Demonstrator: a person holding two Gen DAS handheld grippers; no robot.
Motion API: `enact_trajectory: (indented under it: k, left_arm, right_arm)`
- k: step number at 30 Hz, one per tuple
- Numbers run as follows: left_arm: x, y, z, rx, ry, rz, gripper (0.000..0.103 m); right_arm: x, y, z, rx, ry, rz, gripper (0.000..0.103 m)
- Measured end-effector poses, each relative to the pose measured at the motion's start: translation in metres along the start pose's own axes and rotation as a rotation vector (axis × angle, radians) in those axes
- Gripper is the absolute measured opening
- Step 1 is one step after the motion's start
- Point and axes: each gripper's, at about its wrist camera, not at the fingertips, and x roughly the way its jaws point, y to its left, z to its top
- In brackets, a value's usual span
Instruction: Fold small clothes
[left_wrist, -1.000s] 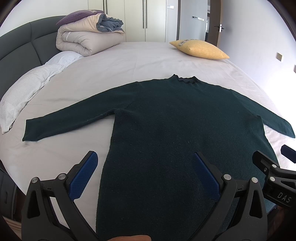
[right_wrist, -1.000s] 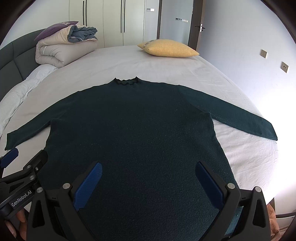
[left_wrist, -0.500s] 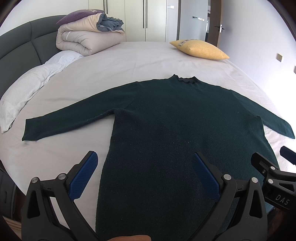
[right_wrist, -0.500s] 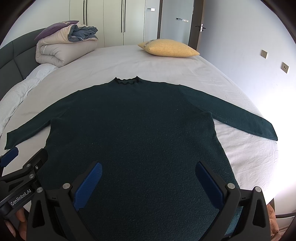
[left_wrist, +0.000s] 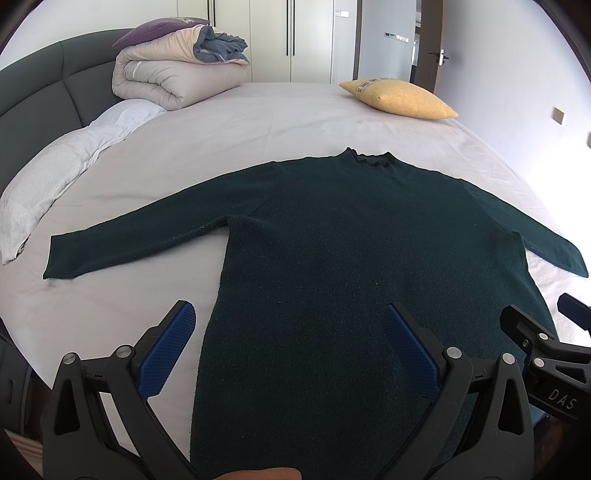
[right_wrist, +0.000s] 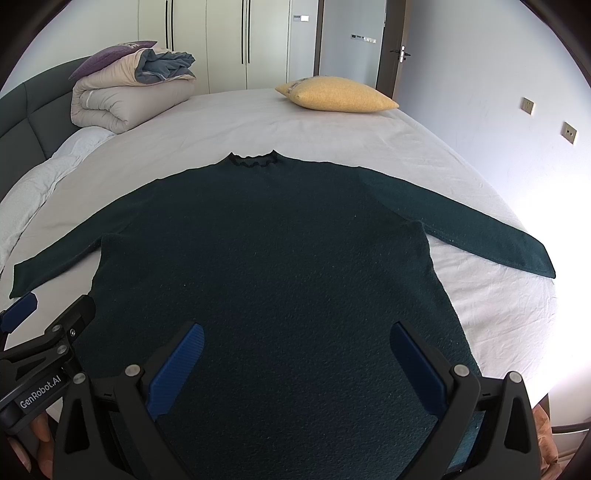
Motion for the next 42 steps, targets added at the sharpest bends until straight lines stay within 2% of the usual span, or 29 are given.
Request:
enact_trajectory:
  k: [42]
  left_arm:
    - [0.014, -0.009, -0.007, -0.005, 0.026, -0.018, 0.103]
  right_arm:
    - [0.005, -0.002, -0.011, 0.021, 0.022, 0.010, 0.103]
